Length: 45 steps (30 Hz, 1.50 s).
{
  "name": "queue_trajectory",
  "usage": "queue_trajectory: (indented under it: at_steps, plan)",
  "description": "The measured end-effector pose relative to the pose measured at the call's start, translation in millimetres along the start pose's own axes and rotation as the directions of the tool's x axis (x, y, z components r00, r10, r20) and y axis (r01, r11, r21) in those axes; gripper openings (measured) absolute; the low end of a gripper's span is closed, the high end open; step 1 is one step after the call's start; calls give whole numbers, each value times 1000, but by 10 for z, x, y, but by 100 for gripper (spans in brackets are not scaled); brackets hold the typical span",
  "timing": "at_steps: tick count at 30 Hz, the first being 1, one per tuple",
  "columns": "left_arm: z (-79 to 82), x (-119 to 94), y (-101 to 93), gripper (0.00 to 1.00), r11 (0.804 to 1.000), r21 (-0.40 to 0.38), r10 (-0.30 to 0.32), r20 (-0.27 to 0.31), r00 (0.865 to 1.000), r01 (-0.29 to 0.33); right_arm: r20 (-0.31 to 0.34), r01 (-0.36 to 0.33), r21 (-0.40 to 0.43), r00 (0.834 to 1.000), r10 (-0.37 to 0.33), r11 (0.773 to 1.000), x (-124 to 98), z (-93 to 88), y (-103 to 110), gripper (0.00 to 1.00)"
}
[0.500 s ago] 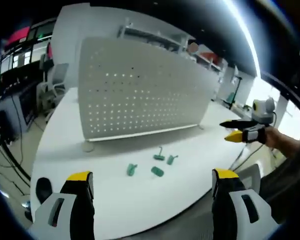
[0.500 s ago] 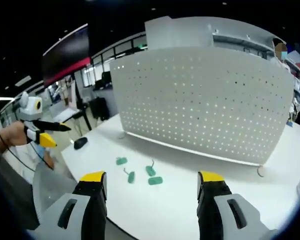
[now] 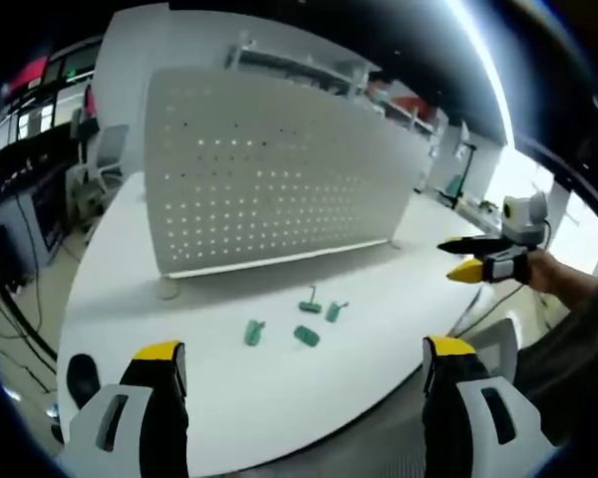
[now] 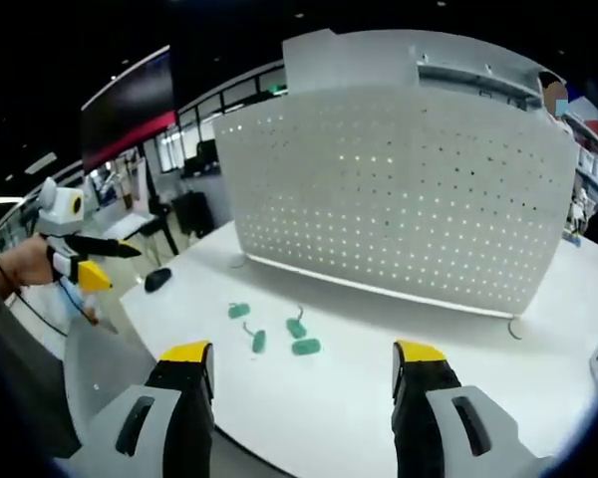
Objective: Insert the hook assembly into the mounting plate slot until the hook locks in place.
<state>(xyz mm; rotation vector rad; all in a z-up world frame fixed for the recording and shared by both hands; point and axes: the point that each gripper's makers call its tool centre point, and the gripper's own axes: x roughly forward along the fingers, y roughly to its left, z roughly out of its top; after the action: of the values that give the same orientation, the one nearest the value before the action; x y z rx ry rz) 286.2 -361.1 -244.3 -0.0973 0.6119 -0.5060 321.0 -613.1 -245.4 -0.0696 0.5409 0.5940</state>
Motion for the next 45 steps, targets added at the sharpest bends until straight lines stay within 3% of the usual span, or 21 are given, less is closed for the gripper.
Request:
queue_trajectory:
  at_steps: [20, 37, 41, 45]
  plan:
    - [-35, -34, 14, 100, 1000, 2, 19, -2, 1000, -19, 2, 25, -60, 1000, -24, 998, 34, 3, -28, 77]
    - [1, -38, -48, 100, 1000, 16, 20, -6, 1000, -20, -13, 3, -25, 1000, -3, 1000, 25, -110, -20, 75]
    - [-17, -25, -64, 100, 1000, 19, 18, -14, 1000, -17, 2, -13, 42, 1000, 13, 999, 19, -101, -31, 74]
    - [-32, -19, -75, 100, 1000, 24, 14, -25, 1000, -14, 2, -9, 44, 1000, 9, 999, 23, -97, -46, 73]
